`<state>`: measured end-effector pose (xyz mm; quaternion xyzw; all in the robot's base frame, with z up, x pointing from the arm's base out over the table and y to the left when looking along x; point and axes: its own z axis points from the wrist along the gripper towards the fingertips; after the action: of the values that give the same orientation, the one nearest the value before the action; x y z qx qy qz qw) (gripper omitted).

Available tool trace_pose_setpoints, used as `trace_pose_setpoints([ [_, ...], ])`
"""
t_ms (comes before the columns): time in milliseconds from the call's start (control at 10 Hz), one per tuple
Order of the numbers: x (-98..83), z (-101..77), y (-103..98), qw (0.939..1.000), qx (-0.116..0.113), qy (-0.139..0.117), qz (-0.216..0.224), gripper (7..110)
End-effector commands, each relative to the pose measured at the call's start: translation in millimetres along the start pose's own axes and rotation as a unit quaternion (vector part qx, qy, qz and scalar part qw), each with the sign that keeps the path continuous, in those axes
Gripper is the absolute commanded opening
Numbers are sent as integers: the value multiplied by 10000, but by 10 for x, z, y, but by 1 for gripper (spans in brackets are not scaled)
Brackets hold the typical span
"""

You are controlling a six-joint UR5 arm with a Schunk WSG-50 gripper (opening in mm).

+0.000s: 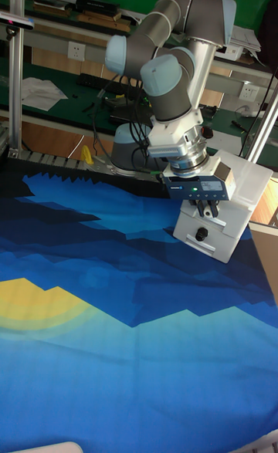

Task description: Grasp the handle and open the drawer

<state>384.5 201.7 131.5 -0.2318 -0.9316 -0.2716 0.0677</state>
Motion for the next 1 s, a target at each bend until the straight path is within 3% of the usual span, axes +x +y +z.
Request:
trace_pose_setpoints([
  [0,-42,-17,35,10000,-61,36,-12,7],
  [900,-180,-50,70,9999,33,117,-34,7],
])
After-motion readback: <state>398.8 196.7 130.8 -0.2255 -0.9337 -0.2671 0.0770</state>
